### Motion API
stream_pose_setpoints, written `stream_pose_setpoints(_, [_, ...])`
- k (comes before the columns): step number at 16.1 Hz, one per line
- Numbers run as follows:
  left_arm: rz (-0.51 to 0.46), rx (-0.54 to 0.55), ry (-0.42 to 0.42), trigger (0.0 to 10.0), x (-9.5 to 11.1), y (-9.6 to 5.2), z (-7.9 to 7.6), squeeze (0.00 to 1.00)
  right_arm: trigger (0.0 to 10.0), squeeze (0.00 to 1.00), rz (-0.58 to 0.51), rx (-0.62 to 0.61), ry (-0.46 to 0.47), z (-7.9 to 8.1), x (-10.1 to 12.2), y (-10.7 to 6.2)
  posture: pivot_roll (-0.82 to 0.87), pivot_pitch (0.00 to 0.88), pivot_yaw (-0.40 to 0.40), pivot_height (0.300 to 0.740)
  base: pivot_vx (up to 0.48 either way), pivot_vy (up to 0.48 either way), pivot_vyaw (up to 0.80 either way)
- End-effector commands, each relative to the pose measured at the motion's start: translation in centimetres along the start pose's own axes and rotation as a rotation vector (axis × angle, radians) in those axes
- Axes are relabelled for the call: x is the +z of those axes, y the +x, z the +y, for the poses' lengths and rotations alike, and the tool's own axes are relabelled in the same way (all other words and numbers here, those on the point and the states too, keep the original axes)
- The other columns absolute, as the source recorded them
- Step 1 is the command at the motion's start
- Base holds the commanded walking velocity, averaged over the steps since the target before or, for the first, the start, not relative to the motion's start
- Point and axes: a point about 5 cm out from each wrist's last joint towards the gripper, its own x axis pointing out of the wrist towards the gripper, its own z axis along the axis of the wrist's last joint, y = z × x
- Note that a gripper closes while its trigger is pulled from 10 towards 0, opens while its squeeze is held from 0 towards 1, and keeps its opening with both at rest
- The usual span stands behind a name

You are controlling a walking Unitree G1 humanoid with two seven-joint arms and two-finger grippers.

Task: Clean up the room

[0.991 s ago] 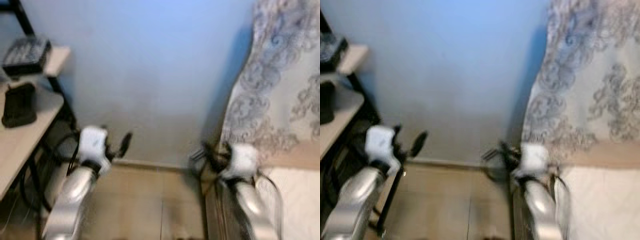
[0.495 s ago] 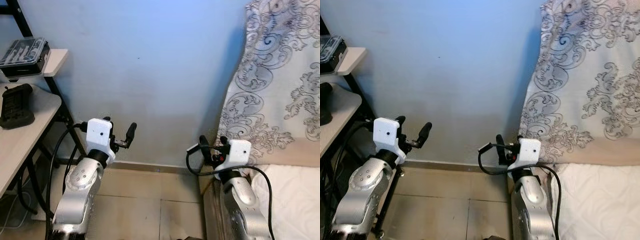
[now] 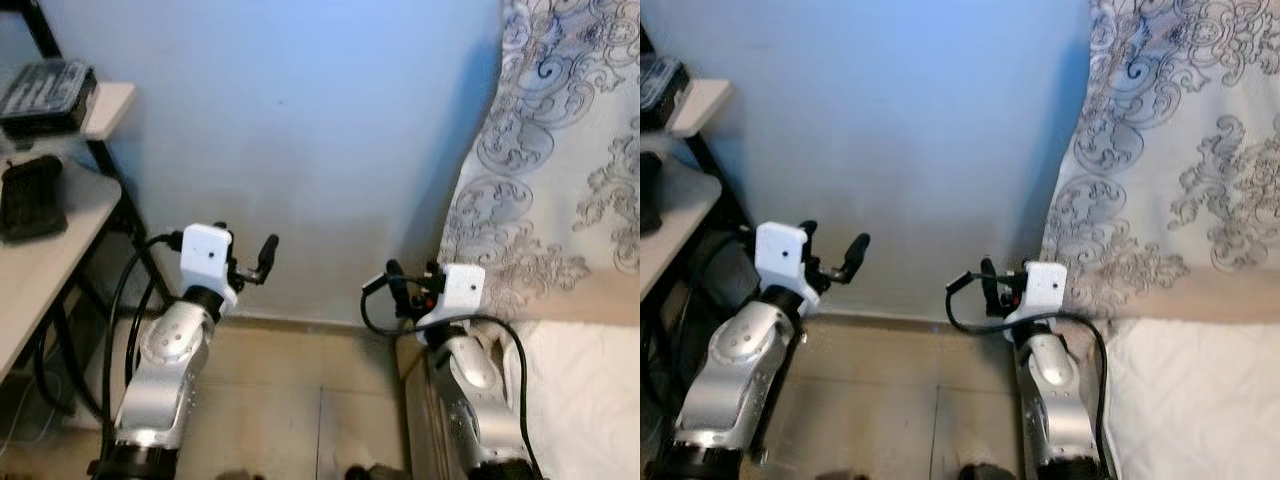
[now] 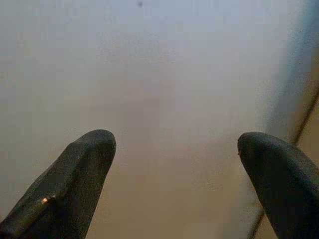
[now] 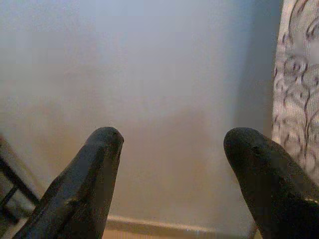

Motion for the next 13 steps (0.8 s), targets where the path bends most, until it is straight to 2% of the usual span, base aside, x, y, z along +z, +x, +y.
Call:
stream_pose_setpoints(1, [0.008, -0.004, 0.013, 10.0, -0.22, 0.08, -0.04, 0.0, 10.0, 0.0, 0.0, 0.01, -0.01, 0.16, -0.14, 0.11, 0.03, 0.0, -0.024, 0.74, -0.319, 0.0, 0.0])
stream_pose_setpoints(13, [0.001, -0.04, 0.031, 10.0, -0.49, 0.29, -0.72, 0.0, 10.0, 0.0, 0.017, 0.014, -0.023, -0.09, -0.62, 0.2, 0.02, 0.0, -0.021, 0.74, -0.32, 0.0, 0.0])
